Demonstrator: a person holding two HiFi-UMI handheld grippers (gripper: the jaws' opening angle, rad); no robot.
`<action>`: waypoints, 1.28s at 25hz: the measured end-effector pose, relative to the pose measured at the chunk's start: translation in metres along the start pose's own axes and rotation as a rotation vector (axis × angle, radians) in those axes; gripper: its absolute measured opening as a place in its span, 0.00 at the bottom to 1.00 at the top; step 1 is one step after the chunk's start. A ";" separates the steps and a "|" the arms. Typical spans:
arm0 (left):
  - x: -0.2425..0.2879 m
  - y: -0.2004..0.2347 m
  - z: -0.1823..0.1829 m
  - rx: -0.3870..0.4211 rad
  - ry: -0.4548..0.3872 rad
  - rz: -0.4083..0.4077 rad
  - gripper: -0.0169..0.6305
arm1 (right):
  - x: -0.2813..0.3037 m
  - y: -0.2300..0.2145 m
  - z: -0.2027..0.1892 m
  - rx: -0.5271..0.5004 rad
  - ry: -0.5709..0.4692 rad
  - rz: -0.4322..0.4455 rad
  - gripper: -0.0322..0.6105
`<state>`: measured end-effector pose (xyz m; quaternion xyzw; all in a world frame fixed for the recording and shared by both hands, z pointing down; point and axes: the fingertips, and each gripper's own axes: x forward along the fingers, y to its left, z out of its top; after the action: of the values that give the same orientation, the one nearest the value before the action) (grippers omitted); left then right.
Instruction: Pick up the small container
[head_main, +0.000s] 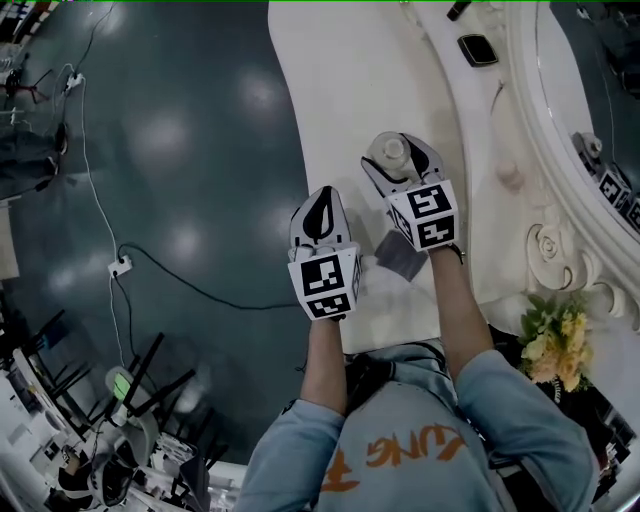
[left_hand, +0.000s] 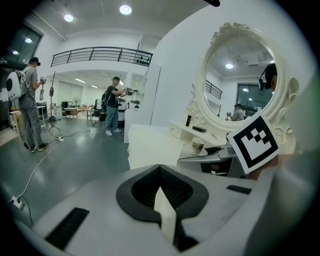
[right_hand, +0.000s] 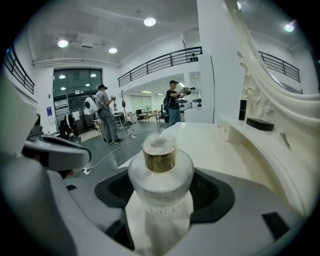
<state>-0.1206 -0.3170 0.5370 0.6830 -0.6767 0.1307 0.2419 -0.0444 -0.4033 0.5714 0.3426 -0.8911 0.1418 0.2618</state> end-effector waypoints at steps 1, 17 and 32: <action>-0.004 0.000 0.003 0.004 -0.007 -0.005 0.05 | -0.005 0.003 0.004 0.006 -0.011 -0.006 0.56; -0.093 0.004 0.063 0.103 -0.198 -0.173 0.05 | -0.128 0.068 0.066 0.080 -0.225 -0.232 0.56; -0.152 -0.005 0.107 0.161 -0.345 -0.293 0.05 | -0.219 0.112 0.091 0.038 -0.359 -0.366 0.56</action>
<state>-0.1388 -0.2404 0.3680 0.8033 -0.5889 0.0291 0.0842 -0.0175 -0.2442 0.3646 0.5226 -0.8437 0.0457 0.1139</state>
